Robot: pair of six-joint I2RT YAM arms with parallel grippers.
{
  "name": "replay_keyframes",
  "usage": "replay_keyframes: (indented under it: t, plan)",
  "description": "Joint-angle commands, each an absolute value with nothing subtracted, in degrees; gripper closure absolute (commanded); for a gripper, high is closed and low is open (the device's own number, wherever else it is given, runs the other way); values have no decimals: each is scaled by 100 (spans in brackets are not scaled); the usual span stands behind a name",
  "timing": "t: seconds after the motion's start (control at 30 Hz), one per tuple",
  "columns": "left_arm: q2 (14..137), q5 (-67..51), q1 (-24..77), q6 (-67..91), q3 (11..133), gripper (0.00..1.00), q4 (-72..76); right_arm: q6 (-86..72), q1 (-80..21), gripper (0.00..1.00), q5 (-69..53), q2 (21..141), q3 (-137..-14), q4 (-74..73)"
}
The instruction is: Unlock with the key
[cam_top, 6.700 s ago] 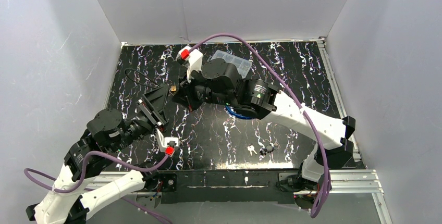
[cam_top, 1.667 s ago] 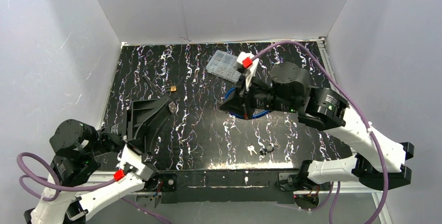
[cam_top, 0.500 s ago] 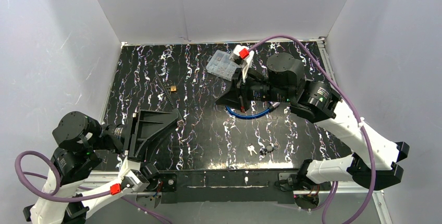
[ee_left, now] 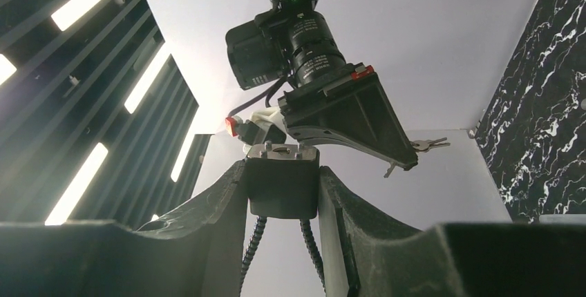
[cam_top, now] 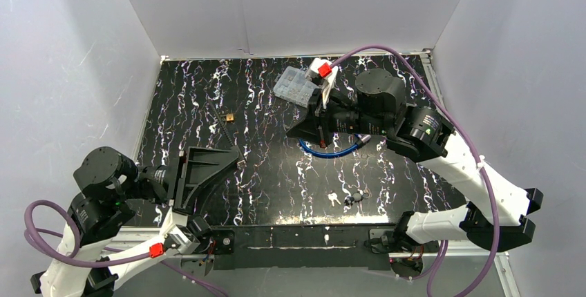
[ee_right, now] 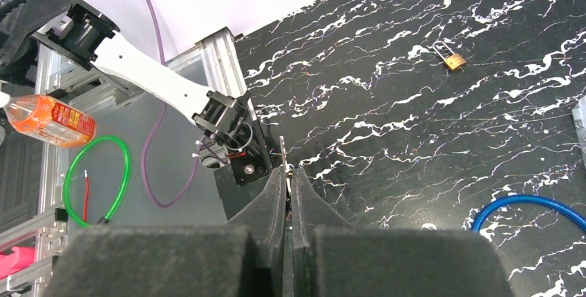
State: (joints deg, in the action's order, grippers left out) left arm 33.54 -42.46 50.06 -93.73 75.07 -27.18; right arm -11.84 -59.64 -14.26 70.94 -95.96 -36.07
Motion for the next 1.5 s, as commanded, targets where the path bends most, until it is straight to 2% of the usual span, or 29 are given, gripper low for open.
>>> replay_keyframes:
  t: [0.0, 0.07, 0.17, 0.27, 0.4, 0.5, 0.63, 0.77, 0.9, 1.13, 1.2, 1.47]
  plan:
    - [3405, -4157, 5019, -9448, 7588, 100, -2803, -1029, -5946, 99, -1349, 7076, -9885, -3532]
    - [3435, -4060, 5019, -9352, 7624, 100, -2934, -965, -5942, 99, -1316, 7080, -9905, -3583]
    - [3697, -3580, 5019, -8294, 8004, 100, -3392, -712, -5941, 99, -1110, 7141, -10071, -3860]
    - [4280, -3082, 5019, -7095, 8609, 100, -4882, -367, -5946, 99, -720, 7185, -10119, -4107]
    - [5166, -3208, 5019, -6441, 9334, 100, -7132, 140, -6089, 99, -221, 7285, -9911, -4332]
    - [5543, -3351, 5017, -5877, 9382, 100, -7765, 671, -6521, 99, 547, 7362, -9539, -4381]
    - [5894, -3695, 5022, -5358, 9402, 100, -8366, 1267, -7163, 99, 1612, 7242, -9033, -4242]
    - [6101, -3972, 4948, -4811, 9290, 100, -8728, 1370, -7482, 99, 1836, 6833, -8644, -3948]
    - [5804, -4455, 4670, -4359, 8925, 100, -8518, 1674, -7856, 99, 2226, 6379, -8206, -3559]
    - [6008, -6257, 3241, -3755, 8795, 100, -8804, 3079, -8864, 99, 3238, 5572, -6859, -1861]
    - [6418, -6786, 2923, -4196, 8950, 100, -9602, 3381, -9201, 99, 3424, 5613, -6853, -1787]
    - [7191, -7118, 2787, -4189, 9191, 100, -9666, 3691, -9642, 99, 3084, 6114, -7379, -2498]
